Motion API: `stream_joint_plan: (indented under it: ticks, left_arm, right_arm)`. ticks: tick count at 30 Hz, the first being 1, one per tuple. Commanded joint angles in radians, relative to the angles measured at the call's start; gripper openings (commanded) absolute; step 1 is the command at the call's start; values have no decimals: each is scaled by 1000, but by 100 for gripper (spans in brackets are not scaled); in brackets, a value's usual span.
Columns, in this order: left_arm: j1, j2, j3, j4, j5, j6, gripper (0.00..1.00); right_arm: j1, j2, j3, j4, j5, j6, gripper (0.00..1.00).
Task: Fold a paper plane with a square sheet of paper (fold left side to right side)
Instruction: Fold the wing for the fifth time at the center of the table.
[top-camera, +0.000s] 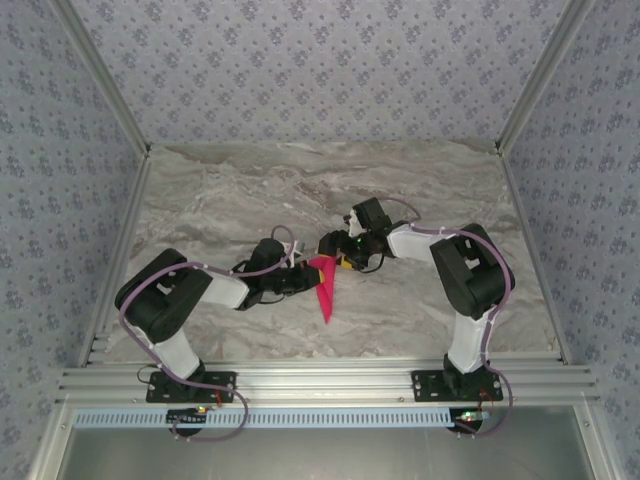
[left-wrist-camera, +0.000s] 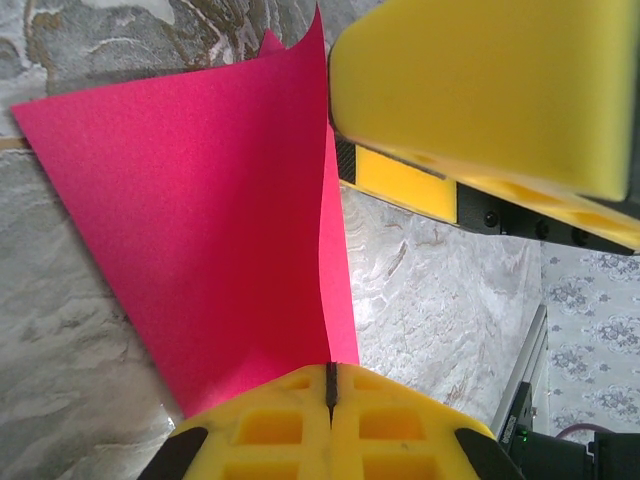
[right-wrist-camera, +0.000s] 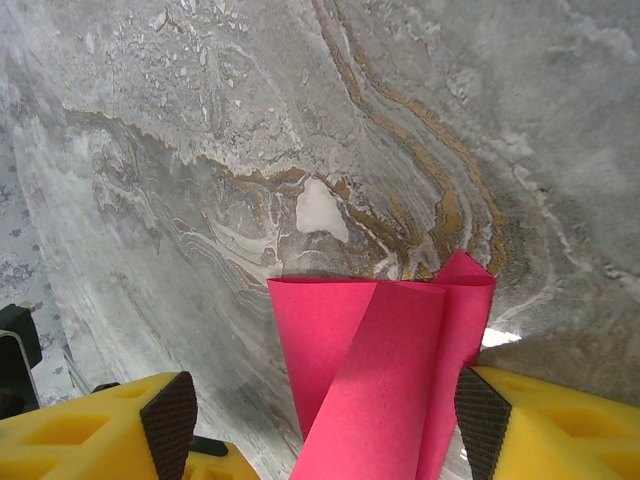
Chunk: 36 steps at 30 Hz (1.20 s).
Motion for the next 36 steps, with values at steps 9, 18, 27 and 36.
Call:
stream_joint_plan:
  ticks: [9, 18, 27, 36]
  left_arm:
    - [8, -22, 8, 0, -6, 24, 0]
    - [8, -20, 7, 3, -6, 24, 0]
    - [9, -22, 8, 0, -5, 24, 0]
    - [11, -32, 12, -28, -5, 42, 0]
  right_arm:
    - [8, -27, 39, -62, 24, -25, 74]
    - [12, -27, 44, -50, 14, -19, 74]
    - [17, 2, 44, -50, 18, -20, 74]
    - [24, 45, 54, -110, 39, -52, 74]
